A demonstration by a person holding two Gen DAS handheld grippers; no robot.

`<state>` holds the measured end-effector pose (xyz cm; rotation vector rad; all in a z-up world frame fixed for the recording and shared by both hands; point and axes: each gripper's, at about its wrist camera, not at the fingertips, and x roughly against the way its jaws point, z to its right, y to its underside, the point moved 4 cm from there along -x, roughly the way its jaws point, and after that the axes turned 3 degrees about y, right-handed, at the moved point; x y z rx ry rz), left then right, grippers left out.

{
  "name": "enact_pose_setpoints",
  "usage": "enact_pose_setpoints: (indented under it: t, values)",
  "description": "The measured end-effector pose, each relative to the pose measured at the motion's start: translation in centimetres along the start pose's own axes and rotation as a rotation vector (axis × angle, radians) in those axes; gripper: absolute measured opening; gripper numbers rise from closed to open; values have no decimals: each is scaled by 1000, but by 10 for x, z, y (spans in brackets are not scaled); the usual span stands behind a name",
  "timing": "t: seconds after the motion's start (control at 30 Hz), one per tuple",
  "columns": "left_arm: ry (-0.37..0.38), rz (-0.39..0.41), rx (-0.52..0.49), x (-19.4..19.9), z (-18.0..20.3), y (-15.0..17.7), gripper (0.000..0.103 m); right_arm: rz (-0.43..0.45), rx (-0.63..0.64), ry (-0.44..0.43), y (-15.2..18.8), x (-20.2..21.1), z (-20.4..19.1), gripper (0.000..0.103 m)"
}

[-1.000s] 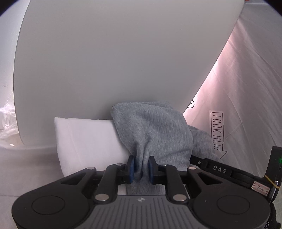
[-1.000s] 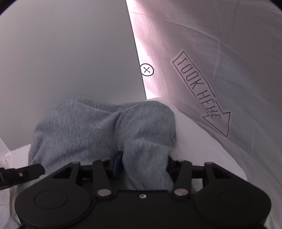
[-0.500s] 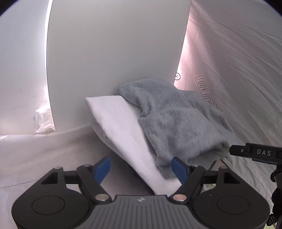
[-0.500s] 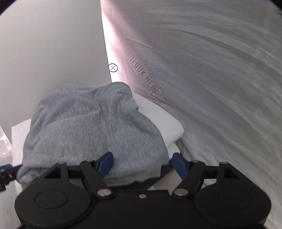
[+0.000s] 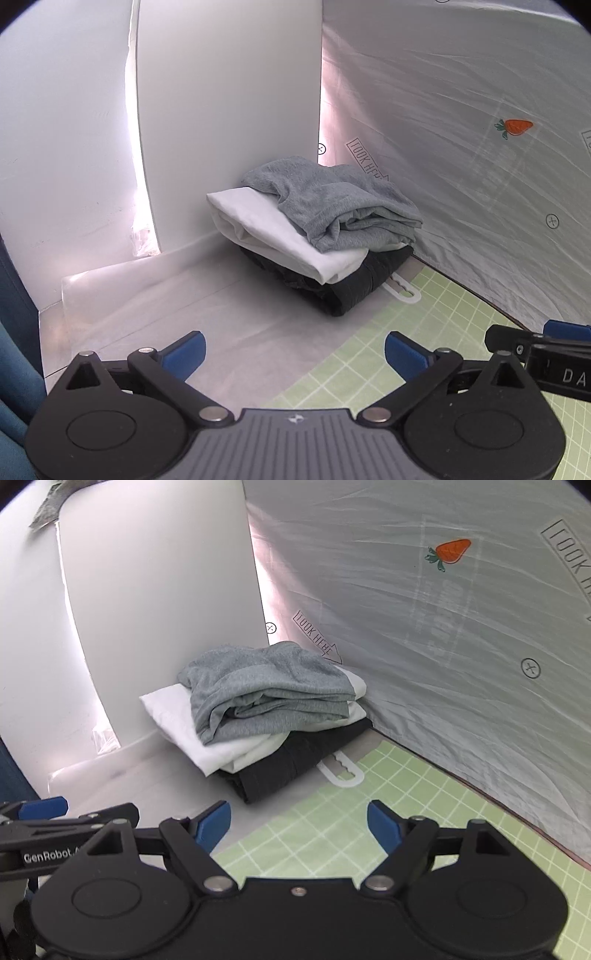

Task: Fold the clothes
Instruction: 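Open both grippers and withdraw them from the clothes stack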

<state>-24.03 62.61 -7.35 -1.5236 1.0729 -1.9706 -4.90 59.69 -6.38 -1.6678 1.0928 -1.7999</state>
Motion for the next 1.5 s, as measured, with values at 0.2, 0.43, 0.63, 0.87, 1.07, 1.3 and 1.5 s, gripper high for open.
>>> enact_pose_setpoints:
  t: [0.2,0.43,0.63,0.87,1.07,1.3,1.5]
  values:
    - [24,9,-89,46,14,32,103,-9,-81,27,52,58,-2,82]
    - [41,0,-142,81,18,61,103,-13,-133,61,103,111,-7,82]
    - [75,12,-152,97,15,72,103,-3,-157,98,128,130,-13,81]
    - [93,35,-184,104,12,72,103,29,-184,121,137,141,-20,82]
    - [79,43,-175,105,0,71,103,44,-169,128,136,142,-31,82]
    - [64,52,-144,108,-12,69,103,46,-161,108,133,143,-42,82]
    - [63,57,-135,110,-18,68,103,52,-151,117,130,144,-47,83]
